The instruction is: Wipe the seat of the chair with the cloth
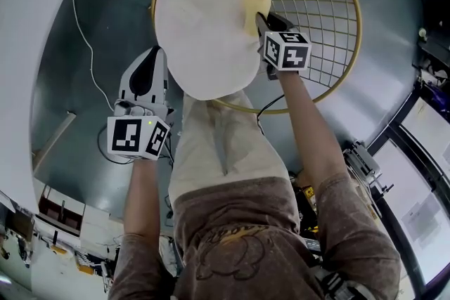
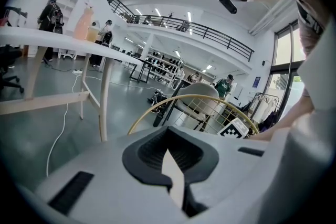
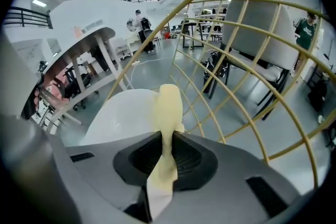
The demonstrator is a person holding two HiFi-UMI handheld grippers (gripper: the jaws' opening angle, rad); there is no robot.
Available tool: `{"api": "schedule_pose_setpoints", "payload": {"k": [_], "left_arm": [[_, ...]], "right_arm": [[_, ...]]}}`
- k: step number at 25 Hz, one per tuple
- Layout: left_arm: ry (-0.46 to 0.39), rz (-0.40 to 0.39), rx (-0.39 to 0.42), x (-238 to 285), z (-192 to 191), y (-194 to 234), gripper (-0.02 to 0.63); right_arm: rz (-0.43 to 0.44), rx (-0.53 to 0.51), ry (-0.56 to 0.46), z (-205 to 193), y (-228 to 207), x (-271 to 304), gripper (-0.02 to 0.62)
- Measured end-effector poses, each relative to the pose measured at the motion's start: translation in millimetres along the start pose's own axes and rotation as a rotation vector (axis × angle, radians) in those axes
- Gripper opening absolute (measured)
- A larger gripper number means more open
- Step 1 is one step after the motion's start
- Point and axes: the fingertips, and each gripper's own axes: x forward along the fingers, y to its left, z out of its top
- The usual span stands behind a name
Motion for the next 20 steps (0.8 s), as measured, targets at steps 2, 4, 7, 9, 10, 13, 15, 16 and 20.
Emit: {"api": "schedule_pose_setpoints", "payload": {"k": [2, 4, 7, 9, 10, 13, 15, 16, 20], "left_arm": [[0.008, -0.004, -0.003, -0.2, -3.3, -1.9, 0.009], [0.013, -0.007, -0.002, 0.0, -5.2, -2.0, 0.009], [0.015, -0.006, -0.003, -0.9, -6.4, 0.1, 0.009], [0.016, -0.004, -0.001, 1.3, -3.9, -4.7, 0.009], [0.016, -0.004, 0.000, 2.9, -2.7, -7.2, 0.009], [0.016, 0.001, -0.002, 5.8, -2.6, -8.5, 0.009], [0.017, 0.001, -0.006, 6.6, -3.9, -8.8, 0.009], [0.017, 0.000, -0.007, 6.7, -4.5, -9.4, 0.009], [0.016, -0.002, -0.008, 5.1, -4.4, -10.0, 0.009]], "right_arm": [[-0.024, 0.017, 0.012, -5.0, -2.7, 3.1, 0.071], [-0.050, 0.017, 0.032, -11.4, -4.5, 9.1, 0.071], [-0.082, 0.015, 0.067, -21.5, -8.2, 19.2, 0.071], [-0.091, 0.020, 0.083, -23.6, -16.4, 20.3, 0.071], [-0.093, 0.024, 0.089, -24.0, -20.4, 20.7, 0.071], [-0.090, 0.043, 0.105, -25.8, -24.7, 27.2, 0.071], [-0.086, 0.060, 0.115, -28.8, -24.4, 32.8, 0.071], [-0.084, 0.067, 0.119, -30.6, -23.5, 34.9, 0.071], [-0.066, 0.068, 0.122, -31.3, -11.3, 40.1, 0.071]]}}
